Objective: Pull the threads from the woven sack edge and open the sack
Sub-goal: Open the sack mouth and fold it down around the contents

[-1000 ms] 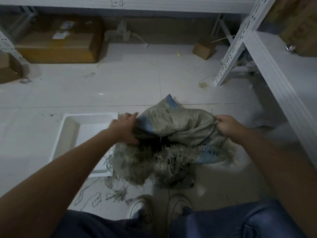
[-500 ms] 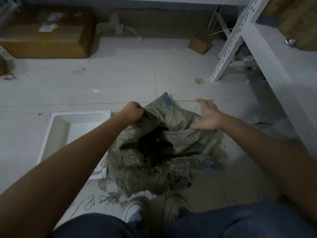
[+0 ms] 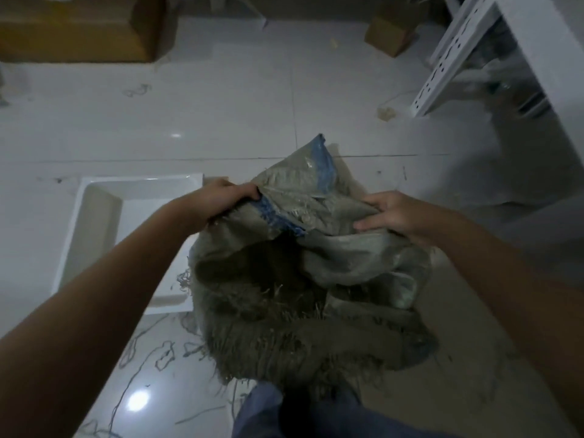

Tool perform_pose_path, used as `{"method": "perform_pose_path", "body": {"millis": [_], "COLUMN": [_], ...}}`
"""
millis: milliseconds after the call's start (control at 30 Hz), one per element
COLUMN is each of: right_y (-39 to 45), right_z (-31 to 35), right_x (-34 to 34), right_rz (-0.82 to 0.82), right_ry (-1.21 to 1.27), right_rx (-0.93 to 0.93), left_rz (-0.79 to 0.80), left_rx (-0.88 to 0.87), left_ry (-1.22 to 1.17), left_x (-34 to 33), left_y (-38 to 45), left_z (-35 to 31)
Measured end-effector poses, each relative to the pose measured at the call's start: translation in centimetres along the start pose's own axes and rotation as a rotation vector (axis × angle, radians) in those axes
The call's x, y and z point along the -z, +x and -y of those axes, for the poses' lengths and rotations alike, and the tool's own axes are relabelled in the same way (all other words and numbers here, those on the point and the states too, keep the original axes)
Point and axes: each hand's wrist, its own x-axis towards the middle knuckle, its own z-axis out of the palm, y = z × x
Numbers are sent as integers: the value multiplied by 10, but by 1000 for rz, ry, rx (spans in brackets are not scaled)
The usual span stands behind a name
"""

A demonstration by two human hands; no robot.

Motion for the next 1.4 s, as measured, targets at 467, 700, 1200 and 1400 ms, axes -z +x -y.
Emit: {"method": "perform_pose_path", "body": {"millis": [467,700,1200,1400], "right_y": [49,53,19,12], "right_z": [-37,18,-5,-22], "right_x": [-28,-24,-65,19], "right_rz": [-217,-204,-392,-443], "right_ry": [717,622,-419,-102], "right_rx": [-438,-360,-282,-223], "left_rz": [-221,-122,-198,-8], "left_rx": [-123,-600,-567,-424], "left_ry": [207,889,943,720], "left_x": [-40,-95,-61,0], "left_y": [32,24,29,38], "left_z": [22,7,-32,-27]}}
